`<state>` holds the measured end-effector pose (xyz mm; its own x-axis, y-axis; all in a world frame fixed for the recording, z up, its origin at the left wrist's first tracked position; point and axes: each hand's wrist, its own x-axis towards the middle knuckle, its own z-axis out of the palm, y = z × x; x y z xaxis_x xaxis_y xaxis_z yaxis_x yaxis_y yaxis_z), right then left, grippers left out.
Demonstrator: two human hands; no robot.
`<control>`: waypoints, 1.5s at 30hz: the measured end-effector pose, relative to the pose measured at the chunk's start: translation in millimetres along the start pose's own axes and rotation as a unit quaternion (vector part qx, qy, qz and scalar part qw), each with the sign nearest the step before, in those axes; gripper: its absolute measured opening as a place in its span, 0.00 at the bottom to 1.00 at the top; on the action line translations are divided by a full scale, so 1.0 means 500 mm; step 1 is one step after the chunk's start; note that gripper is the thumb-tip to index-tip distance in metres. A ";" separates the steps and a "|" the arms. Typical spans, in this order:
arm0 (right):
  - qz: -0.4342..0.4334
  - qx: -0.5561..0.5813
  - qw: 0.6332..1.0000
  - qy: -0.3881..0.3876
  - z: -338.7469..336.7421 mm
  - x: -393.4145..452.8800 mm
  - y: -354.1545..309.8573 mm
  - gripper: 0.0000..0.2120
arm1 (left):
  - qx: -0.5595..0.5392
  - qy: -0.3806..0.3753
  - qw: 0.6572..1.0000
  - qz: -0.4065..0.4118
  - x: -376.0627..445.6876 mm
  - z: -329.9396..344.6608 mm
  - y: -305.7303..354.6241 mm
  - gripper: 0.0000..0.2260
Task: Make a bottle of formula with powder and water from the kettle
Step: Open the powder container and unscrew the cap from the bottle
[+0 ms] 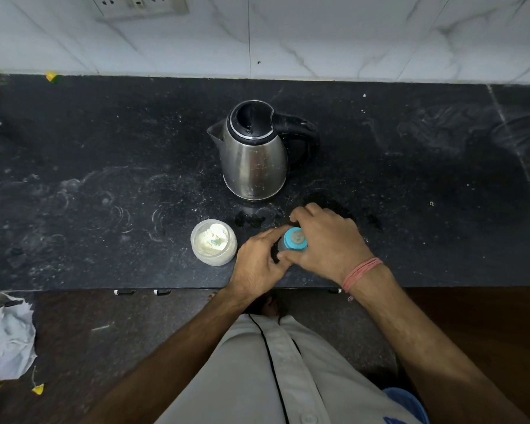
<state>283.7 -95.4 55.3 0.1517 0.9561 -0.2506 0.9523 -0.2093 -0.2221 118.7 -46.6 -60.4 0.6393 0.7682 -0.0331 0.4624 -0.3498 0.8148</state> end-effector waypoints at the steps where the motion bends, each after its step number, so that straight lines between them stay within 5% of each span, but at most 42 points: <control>1: 0.003 -0.017 1.000 0.001 -0.001 0.002 -0.002 0.29 | -0.001 -0.002 1.000 0.001 0.001 -0.002 0.001 0.28; 8: -0.137 -0.004 0.990 -0.040 -0.021 -0.004 0.007 0.27 | 0.000 0.000 1.000 -0.020 0.000 0.000 -0.003 0.24; 12: -0.081 0.076 0.994 0.004 -0.032 -0.020 0.024 0.26 | 0.003 0.003 1.000 -0.009 0.002 -0.001 -0.004 0.31; 21: 0.117 0.106 0.984 0.078 0.048 -0.114 0.031 0.25 | -0.043 0.046 0.997 -0.044 0.030 -0.002 0.032 0.28; 36: 0.094 0.006 0.994 0.055 0.160 -0.117 0.017 0.19 | -0.039 0.070 0.994 -0.075 0.057 0.011 0.037 0.27; 45: 0.065 -0.015 0.997 0.048 0.170 -0.098 0.007 0.26 | -0.033 0.073 0.993 -0.083 0.054 0.007 0.034 0.27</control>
<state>257.2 -160.4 -13.4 0.2969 0.9369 -0.1845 0.9304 -0.3274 -0.1649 146.0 -33.7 -49.4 0.4600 0.8834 -0.0888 0.5097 -0.1809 0.8411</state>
